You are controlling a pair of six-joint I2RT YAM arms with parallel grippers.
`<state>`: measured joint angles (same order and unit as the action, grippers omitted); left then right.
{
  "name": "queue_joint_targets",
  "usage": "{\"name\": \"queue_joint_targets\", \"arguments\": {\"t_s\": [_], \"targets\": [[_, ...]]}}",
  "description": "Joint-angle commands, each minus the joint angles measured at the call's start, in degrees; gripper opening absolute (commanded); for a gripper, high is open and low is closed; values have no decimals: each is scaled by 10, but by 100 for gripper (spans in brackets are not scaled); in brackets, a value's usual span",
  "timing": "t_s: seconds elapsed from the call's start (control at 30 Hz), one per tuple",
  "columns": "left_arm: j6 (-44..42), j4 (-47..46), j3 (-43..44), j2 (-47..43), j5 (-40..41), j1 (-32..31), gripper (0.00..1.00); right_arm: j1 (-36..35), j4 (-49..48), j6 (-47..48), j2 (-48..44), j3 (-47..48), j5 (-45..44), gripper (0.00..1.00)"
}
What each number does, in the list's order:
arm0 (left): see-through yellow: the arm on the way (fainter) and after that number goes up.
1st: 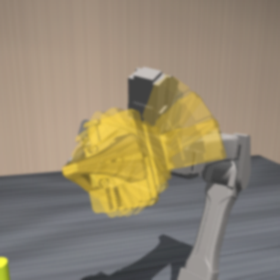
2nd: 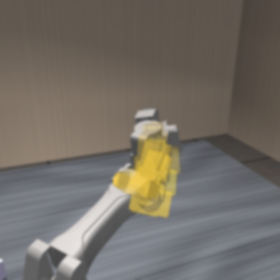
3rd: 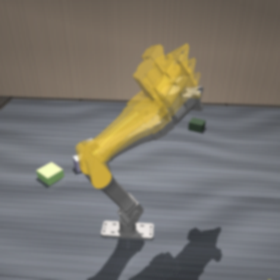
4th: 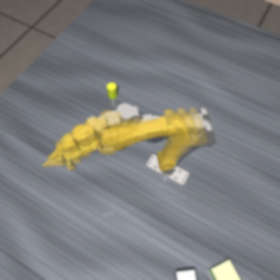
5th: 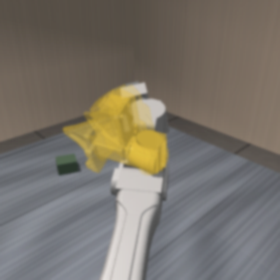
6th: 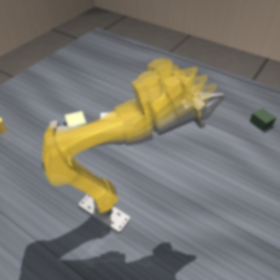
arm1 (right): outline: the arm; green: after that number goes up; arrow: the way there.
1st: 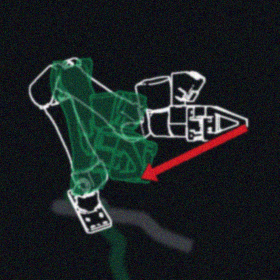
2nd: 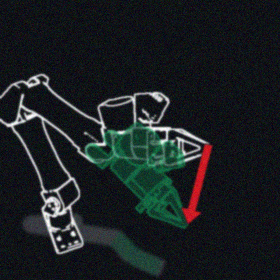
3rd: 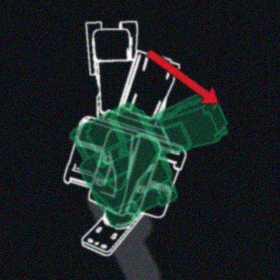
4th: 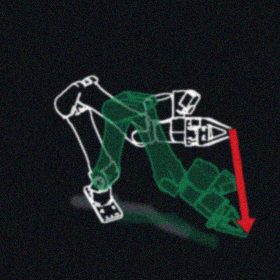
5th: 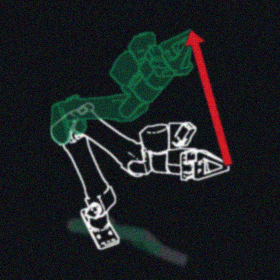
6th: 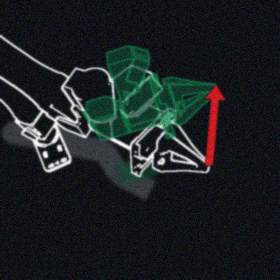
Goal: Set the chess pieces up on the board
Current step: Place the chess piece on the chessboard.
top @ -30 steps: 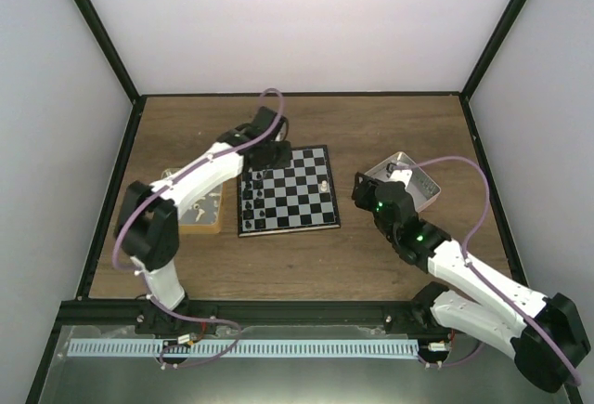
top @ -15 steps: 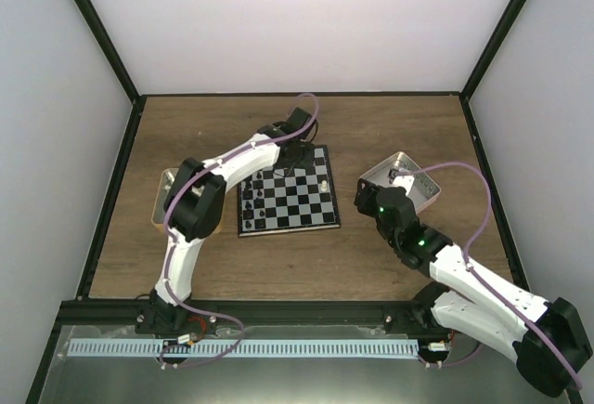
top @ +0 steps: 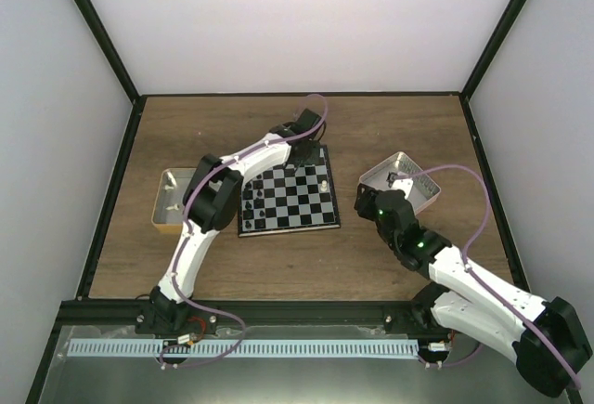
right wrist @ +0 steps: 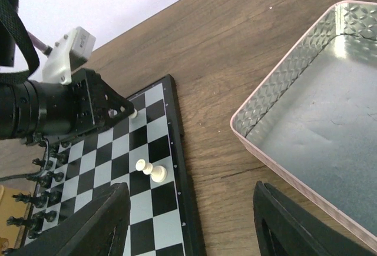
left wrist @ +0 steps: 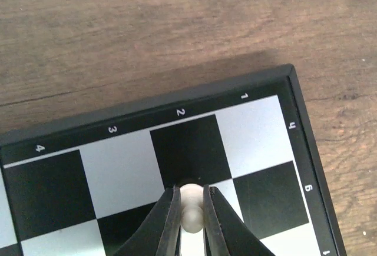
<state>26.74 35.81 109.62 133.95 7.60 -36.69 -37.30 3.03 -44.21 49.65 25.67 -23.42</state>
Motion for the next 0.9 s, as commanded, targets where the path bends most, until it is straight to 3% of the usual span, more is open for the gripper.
{"name": "queue_joint_targets", "arguments": {"t_s": [0.0,0.67,0.87], "targets": [[-7,-10,25,19,18,-1,13,4,0,10,-4,-7,-4,59],[4,10,64,62,28,0,17,10,45,36,-55,-9,-12,61],[-1,17,74,58,10,3,27,10,67,37,-68,3,-9,60]]}}
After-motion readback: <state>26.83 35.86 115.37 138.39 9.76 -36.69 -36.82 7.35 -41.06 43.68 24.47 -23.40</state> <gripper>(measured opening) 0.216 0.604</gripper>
